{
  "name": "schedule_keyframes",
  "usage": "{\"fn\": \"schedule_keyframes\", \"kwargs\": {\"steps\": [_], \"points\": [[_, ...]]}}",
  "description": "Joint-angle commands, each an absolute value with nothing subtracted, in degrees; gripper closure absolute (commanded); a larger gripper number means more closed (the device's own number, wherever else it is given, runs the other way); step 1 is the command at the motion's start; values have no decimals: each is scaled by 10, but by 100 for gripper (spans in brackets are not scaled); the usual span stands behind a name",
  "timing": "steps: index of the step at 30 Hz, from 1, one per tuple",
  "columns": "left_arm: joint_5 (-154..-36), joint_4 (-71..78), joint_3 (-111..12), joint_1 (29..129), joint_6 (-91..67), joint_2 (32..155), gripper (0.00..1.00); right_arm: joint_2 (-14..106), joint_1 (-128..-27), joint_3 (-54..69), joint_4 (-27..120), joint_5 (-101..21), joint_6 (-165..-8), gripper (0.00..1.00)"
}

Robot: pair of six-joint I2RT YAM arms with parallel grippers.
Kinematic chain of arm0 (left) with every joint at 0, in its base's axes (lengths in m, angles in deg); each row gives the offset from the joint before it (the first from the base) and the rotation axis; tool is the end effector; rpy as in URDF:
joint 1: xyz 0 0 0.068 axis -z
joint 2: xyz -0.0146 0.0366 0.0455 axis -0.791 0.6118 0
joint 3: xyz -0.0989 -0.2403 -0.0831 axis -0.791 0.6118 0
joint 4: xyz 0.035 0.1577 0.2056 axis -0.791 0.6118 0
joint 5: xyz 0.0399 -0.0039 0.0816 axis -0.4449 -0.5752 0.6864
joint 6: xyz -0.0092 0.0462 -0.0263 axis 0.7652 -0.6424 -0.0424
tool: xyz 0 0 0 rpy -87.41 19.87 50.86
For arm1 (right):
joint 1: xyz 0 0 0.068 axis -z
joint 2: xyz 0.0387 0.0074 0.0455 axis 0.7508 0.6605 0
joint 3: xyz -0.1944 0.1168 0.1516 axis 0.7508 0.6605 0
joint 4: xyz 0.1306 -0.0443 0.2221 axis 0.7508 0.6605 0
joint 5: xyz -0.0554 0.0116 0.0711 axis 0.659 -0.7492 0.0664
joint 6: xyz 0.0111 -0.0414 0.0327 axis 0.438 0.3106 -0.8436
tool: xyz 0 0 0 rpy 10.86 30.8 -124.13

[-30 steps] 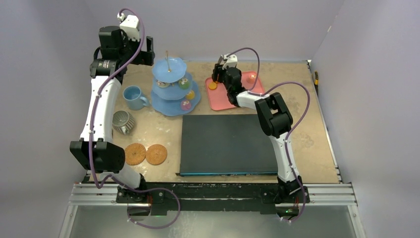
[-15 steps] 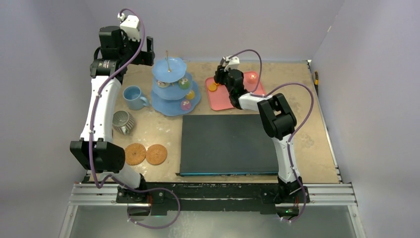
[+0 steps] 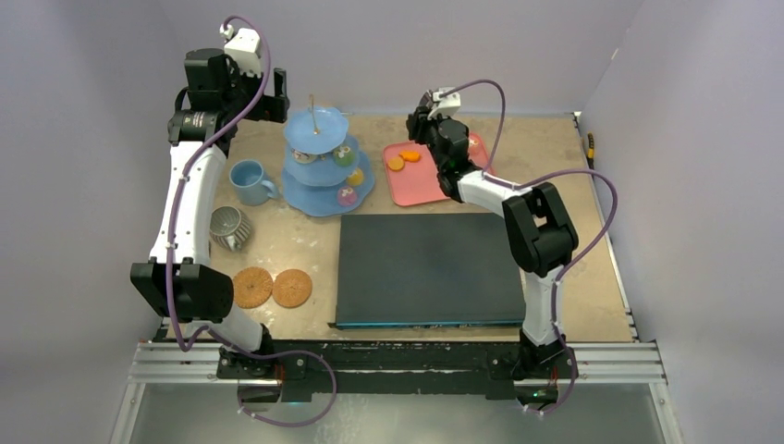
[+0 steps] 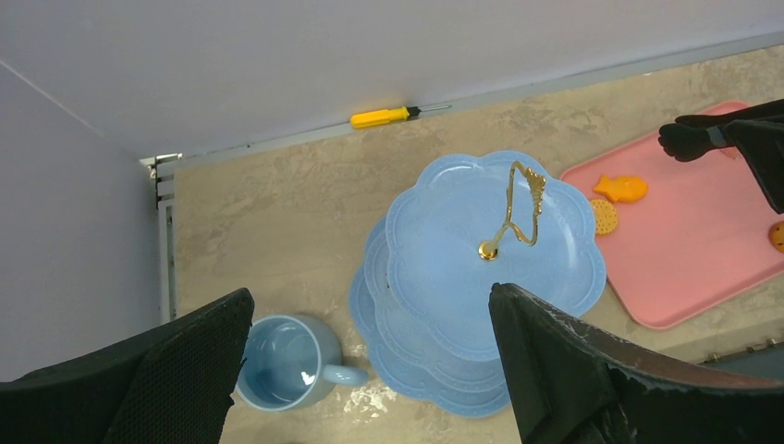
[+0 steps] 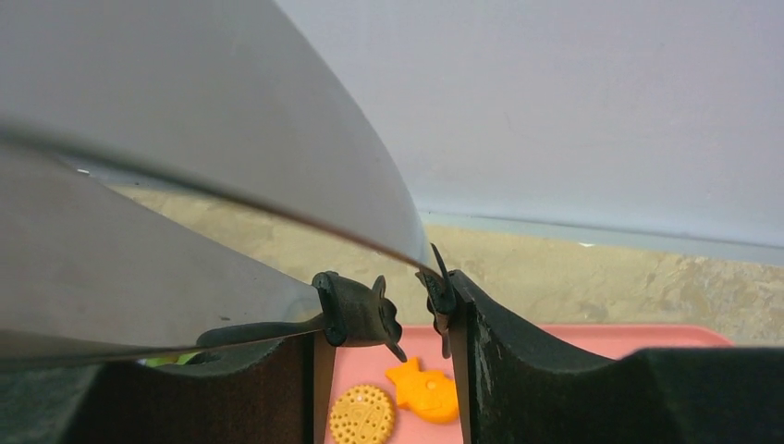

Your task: Serve the afternoon tea

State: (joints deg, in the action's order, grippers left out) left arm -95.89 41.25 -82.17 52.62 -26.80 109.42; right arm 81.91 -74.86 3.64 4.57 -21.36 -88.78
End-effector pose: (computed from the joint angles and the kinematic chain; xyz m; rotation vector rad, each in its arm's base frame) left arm 0.3503 -0.0078 0.4527 0.1680 1.9417 -0.1233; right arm 0.4328 0.2054 0.2538 -0.0708 1.5162 0.3522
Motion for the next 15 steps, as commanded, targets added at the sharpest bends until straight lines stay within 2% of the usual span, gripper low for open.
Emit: {"fn": "schedule_keyframes", "kwargs": {"steps": [1,15], "points": [[-969,400,-834,524,-275,1073,1,826,-745,35,42,-227,-868,54],[-971,400,-836,524,-274,1083,1,883,-724,16,54,-290,-853,49]]}}
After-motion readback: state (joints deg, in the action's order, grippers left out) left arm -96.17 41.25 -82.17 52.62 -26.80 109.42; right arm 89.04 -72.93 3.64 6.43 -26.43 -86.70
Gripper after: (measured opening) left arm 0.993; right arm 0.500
